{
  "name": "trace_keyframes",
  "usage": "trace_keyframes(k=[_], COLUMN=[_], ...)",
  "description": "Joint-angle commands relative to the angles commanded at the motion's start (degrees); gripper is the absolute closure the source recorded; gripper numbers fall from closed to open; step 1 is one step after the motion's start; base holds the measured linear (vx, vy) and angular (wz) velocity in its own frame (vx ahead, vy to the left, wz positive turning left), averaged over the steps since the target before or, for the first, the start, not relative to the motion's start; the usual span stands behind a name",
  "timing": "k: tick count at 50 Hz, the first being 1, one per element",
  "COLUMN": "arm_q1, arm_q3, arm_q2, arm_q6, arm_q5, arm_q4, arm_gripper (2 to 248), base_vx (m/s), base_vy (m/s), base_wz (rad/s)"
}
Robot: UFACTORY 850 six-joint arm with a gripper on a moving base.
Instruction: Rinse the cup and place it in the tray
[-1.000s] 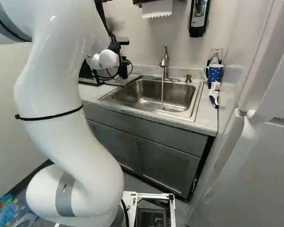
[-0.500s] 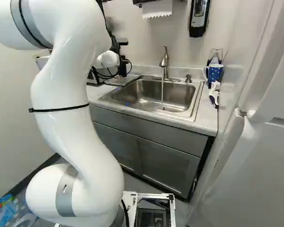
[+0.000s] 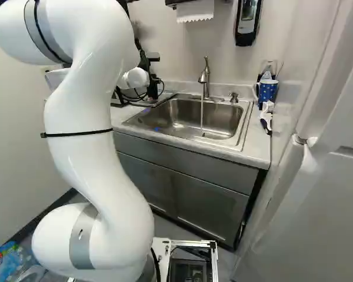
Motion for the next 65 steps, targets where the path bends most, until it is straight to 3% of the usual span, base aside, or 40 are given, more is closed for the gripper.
trace_keyframes(k=[8,9,13,14,18,19,23,24,65], arm_q1=[0.00,0.00,0.00,0.00,0.00,0.00,0.00,0.00,0.00], arm_q3=[0.00,0.00,0.00,0.00,0.00,0.00,0.00,0.00,-1.13], arm_q2=[0.00,0.00,0.00,0.00,0.00,0.00,0.00,0.00,2.00], arm_q6=[0.00,0.00,0.00,0.00,0.00,0.00,0.00,0.00,0.00], arm_q5=[0.00,0.00,0.00,0.00,0.00,0.00,0.00,0.00,0.00], arm_q4=[0.00,0.00,0.00,0.00,0.00,0.00,0.00,0.00,0.00], arm_gripper=[124,99,99,66,66,31,31,4,3], base_vx=[0.000,0.000,0.000,0.000,0.000,0.000,0.000,0.000,0.000], base_vy=[0.000,0.000,0.000,0.000,0.000,0.000,0.000,0.000,0.000], base_wz=[0.000,0.000,0.000,0.000,0.000,0.000,0.000,0.000,0.000])
